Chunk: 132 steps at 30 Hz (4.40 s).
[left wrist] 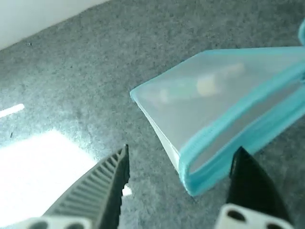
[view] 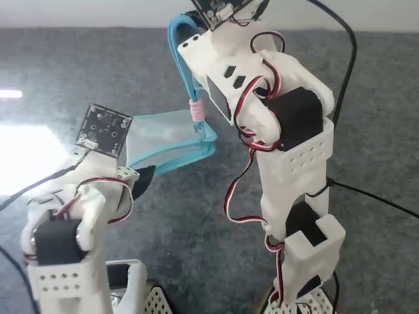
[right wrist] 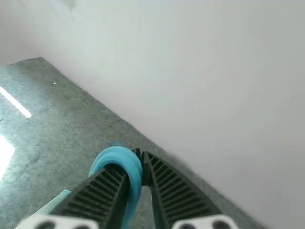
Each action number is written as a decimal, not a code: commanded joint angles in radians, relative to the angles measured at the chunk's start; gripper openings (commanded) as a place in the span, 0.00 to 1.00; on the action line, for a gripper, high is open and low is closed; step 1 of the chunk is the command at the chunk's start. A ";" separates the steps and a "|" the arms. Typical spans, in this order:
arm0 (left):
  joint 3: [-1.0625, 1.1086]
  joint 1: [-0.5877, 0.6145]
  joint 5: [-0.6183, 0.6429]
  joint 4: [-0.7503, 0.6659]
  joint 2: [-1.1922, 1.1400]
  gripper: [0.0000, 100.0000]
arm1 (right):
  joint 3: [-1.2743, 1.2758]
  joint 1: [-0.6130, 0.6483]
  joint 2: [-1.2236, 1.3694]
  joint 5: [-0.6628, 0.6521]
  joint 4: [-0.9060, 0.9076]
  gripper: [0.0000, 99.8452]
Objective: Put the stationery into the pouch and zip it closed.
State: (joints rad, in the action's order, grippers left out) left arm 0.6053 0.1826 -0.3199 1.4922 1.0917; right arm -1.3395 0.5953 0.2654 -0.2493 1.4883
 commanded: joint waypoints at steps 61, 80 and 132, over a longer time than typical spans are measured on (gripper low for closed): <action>0.229 0.126 0.002 -0.290 0.003 0.32 | -0.038 -0.005 -0.151 -0.006 0.111 0.01; 0.337 0.130 0.091 -0.496 0.002 0.32 | -0.037 -0.005 -0.371 -0.006 0.189 0.01; 0.108 -0.416 0.029 0.009 0.144 0.32 | 0.327 -0.407 -0.323 0.052 0.035 0.01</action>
State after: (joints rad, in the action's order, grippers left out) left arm 0.7864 -0.1703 -0.2754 1.4676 1.1699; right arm -1.0388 0.3437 -0.0951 -0.2248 1.5650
